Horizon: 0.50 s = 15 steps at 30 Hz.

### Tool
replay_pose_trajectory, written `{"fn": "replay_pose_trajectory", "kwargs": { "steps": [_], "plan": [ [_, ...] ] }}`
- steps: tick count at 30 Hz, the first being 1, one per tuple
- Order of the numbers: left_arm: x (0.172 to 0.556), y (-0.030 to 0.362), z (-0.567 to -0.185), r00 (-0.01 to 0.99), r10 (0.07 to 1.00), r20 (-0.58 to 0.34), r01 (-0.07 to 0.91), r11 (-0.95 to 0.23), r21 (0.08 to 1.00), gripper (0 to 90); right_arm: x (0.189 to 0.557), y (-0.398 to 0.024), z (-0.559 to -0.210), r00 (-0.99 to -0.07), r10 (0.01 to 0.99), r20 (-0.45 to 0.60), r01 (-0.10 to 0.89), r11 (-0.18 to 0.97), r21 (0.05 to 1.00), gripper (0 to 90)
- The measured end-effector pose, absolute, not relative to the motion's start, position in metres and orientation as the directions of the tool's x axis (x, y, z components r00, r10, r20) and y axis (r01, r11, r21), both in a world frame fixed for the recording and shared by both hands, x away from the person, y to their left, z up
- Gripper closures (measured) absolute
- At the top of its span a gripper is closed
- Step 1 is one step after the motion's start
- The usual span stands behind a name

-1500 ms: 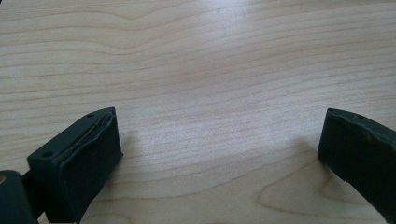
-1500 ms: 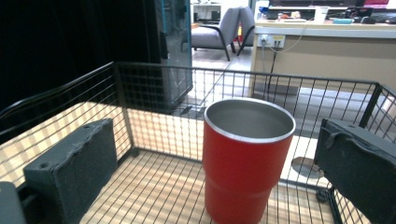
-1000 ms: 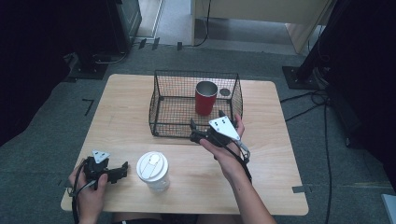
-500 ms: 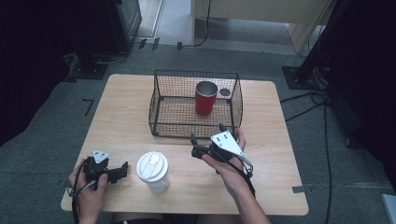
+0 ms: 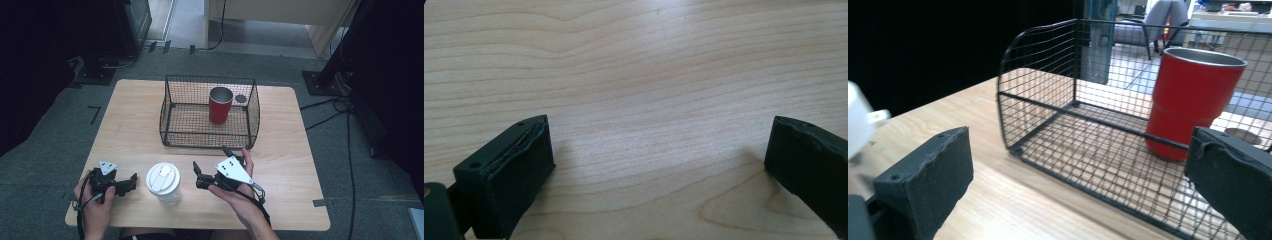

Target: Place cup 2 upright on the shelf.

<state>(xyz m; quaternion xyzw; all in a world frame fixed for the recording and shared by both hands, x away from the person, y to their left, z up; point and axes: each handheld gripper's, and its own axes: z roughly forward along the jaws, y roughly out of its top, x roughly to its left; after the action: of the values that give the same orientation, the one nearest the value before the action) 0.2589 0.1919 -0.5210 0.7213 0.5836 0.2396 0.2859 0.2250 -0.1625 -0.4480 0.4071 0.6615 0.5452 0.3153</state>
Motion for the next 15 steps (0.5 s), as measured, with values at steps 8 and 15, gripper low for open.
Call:
{"fn": "replay_pose_trajectory", "kwargs": {
  "steps": [8,15],
  "plan": [
    [0.259,0.192,-0.521,0.204,0.979,0.012,0.704,-0.155,0.693,0.0,0.206,-0.157,-0.451,-0.508,0.861,0.033,0.186,0.073,0.980,0.0],
    [0.259,0.192,-0.521,0.204,0.979,0.013,0.704,-0.156,0.692,0.0,0.194,-0.150,-0.459,-0.553,0.831,0.054,0.193,0.065,0.979,0.0]
  ]
}}
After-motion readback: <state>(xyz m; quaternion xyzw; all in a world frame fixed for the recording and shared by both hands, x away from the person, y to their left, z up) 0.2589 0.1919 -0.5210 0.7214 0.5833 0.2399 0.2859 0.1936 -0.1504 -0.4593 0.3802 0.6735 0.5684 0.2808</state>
